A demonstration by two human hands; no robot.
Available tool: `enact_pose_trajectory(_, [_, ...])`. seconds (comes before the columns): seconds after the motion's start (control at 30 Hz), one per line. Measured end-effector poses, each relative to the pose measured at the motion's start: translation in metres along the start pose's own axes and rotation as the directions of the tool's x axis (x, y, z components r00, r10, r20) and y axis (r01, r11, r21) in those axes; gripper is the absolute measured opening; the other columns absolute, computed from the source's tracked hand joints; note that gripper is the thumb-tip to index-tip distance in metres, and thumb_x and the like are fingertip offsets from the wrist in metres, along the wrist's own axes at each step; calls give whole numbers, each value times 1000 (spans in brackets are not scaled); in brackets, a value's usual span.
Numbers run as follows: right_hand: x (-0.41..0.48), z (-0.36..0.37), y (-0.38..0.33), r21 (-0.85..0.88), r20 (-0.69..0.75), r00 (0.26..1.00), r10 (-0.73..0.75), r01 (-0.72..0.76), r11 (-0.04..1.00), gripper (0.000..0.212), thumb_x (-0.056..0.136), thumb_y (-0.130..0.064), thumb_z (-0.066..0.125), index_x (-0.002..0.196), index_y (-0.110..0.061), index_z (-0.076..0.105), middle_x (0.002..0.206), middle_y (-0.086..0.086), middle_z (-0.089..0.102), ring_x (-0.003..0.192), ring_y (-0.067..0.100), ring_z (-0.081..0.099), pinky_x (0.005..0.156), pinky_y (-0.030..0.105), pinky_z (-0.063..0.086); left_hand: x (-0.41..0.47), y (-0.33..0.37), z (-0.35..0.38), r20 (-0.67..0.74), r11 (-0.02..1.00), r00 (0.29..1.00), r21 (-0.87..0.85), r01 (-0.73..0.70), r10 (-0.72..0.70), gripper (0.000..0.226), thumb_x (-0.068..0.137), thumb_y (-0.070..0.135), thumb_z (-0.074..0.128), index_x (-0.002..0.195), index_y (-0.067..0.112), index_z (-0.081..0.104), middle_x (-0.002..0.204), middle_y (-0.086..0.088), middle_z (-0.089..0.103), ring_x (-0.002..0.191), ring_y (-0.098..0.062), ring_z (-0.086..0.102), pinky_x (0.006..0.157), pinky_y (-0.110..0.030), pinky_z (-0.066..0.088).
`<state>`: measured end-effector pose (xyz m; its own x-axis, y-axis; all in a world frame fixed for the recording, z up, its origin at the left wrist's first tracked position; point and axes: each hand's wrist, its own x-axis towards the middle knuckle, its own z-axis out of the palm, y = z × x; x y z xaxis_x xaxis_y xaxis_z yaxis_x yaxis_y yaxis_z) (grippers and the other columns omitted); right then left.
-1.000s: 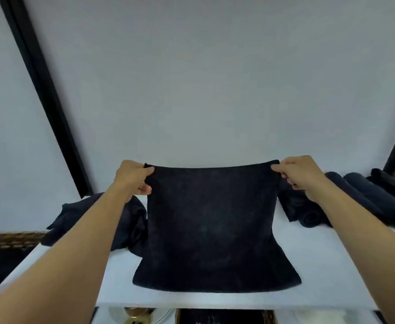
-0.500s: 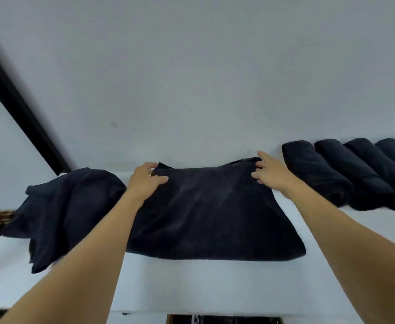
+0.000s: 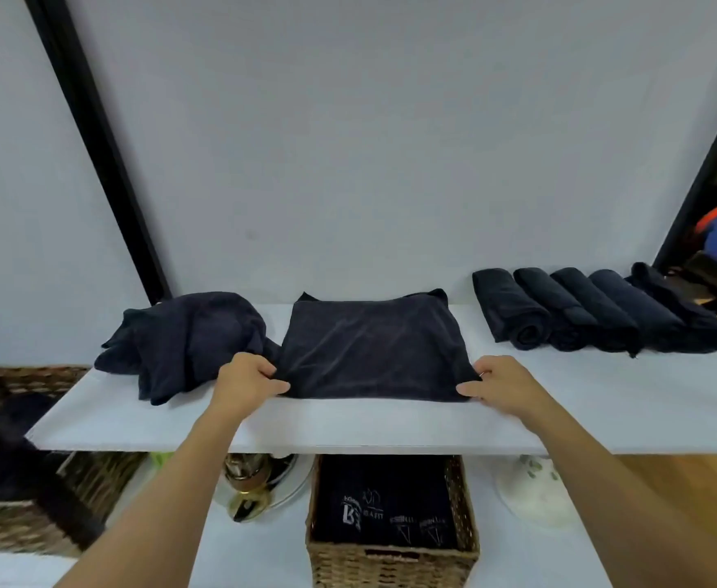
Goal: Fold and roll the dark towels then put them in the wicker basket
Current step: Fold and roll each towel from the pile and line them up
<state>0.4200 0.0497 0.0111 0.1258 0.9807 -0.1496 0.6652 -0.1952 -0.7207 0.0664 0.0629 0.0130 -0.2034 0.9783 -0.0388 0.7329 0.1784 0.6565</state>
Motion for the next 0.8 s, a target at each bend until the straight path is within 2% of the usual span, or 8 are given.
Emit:
enact_pose_trajectory(0.17, [-26,6,5,139,-218,975,-47,79,987,3,86,-17,65,85,-15,67,68,7,60,63,22,58,54,27,40,-30,-12,3,-14,990,995,-104,-98,98,19,82,10,74,71,5,60,73,-6,55,72,-18,50,63,-25,38])
enact_pose_trajectory(0.27, [-32,-6,9,260,-346,938,-18,114,959,5,87,-18,66,88,-15,70,76,8,68,75,25,66,68,32,50,-33,-9,-6,-31,963,991,-234,-130,127,25,84,13,72,66,0,60,64,-5,52,62,-16,47,58,-28,34])
enact_pose_trajectory(0.37, [-37,-17,14,297,-441,897,-38,186,937,6,88,-24,69,91,-19,69,87,0,68,84,23,65,78,35,52,-40,-2,-19,-20,820,999,-570,-50,48,13,86,7,68,74,5,63,72,-4,60,67,-17,58,55,-28,37])
enact_pose_trajectory(0.47, [-42,-16,16,341,-474,880,-42,227,912,9,87,-28,70,95,-26,67,98,-9,65,88,18,64,82,32,50,-48,-2,-18,69,717,997,-697,32,23,16,89,2,62,75,9,57,65,-3,55,62,-21,60,52,-28,37])
enact_pose_trajectory(0.57, [-53,-9,16,418,-473,881,-31,255,872,11,88,-26,69,99,-26,68,98,-15,64,79,15,65,71,22,46,-57,-9,-9,158,768,987,-635,82,26,27,89,1,59,67,13,48,60,-1,48,53,-20,54,47,-25,33])
enact_pose_trajectory(0.63, [-57,-6,22,423,-438,899,11,195,885,3,89,-22,67,89,-19,67,86,-7,65,72,17,63,65,23,44,-62,-14,-5,228,810,974,-572,130,5,30,87,-1,56,64,14,44,58,-1,45,48,-20,48,44,-23,30])
enact_pose_trajectory(0.7, [-57,-6,31,368,-344,937,61,75,927,20,89,-20,61,74,-7,57,68,3,57,62,20,55,60,27,40,-65,-21,-5,289,846,957,-505,173,-23,28,84,-2,52,65,14,41,60,-4,42,46,-19,42,43,-23,28])
enact_pose_trajectory(0.8, [-62,-10,34,233,-246,965,89,-31,972,25,86,-20,56,66,-8,46,59,8,46,54,23,44,58,32,35,-66,-30,-9,400,879,915,-420,227,-45,17,84,0,50,74,11,44,70,-10,40,49,-18,40,47,-23,32])
